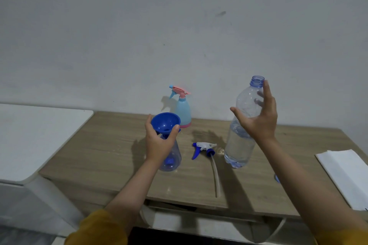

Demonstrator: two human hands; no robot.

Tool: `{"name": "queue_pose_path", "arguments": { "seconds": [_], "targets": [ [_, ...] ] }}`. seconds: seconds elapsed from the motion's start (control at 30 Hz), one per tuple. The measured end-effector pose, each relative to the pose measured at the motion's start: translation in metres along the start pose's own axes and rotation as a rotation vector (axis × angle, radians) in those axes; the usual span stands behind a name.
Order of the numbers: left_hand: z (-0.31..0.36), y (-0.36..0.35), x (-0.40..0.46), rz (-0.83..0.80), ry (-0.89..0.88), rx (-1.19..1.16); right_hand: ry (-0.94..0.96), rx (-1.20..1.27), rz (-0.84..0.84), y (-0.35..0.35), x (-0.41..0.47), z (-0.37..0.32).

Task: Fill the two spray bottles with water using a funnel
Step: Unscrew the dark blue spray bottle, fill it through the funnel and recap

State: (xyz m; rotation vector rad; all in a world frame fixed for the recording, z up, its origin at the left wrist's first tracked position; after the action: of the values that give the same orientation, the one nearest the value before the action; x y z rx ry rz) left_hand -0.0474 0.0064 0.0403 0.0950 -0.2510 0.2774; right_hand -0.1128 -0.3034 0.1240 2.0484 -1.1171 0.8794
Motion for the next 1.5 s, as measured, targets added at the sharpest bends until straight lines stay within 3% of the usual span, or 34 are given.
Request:
{"name": "queue_pose_path", "arguments": {
  "seconds": [0.17, 0.3, 0.8, 0.97, 1.5],
  "targets": [
    [-0.001, 0.001, 0.003, -0.002, -0.001, 0.024, 0.017, -0.038, -0.039, -0.008, 0.006, -0.012],
    [-0.003, 0.002, 0.005, -0.023, 0.008, 0.003, 0.171, -0.088, -0.148, -0.018, 0.011, -0.040],
    [-0.002, 0.003, 0.007, -0.153, 0.013, -0.083, 0.251, -0.256, -0.898, -0.060, -0.016, -0.121],
    [-0.004, 0.002, 0.007, -0.213, 0.042, -0.107, 0.240, -0.302, -1.074, -0.072, -0.034, -0.132],
    [-0.003, 0.003, 0.008, -0.292, -0.015, -0.178, 0.273, -0.508, -1.283, -0.094, -0.048, -0.146]
  ]
}}
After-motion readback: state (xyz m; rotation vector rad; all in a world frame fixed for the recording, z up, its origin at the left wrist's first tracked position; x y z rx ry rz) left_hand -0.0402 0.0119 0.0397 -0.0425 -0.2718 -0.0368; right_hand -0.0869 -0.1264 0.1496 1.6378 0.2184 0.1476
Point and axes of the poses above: each hand's wrist, its own x-axis towards the middle knuckle, its own y-axis out of the back of the hand, z = x × y, the point moved 7 cm from there along x, towards the middle knuckle, and after that the axes turned 7 degrees about z, right-handed, at the moved point
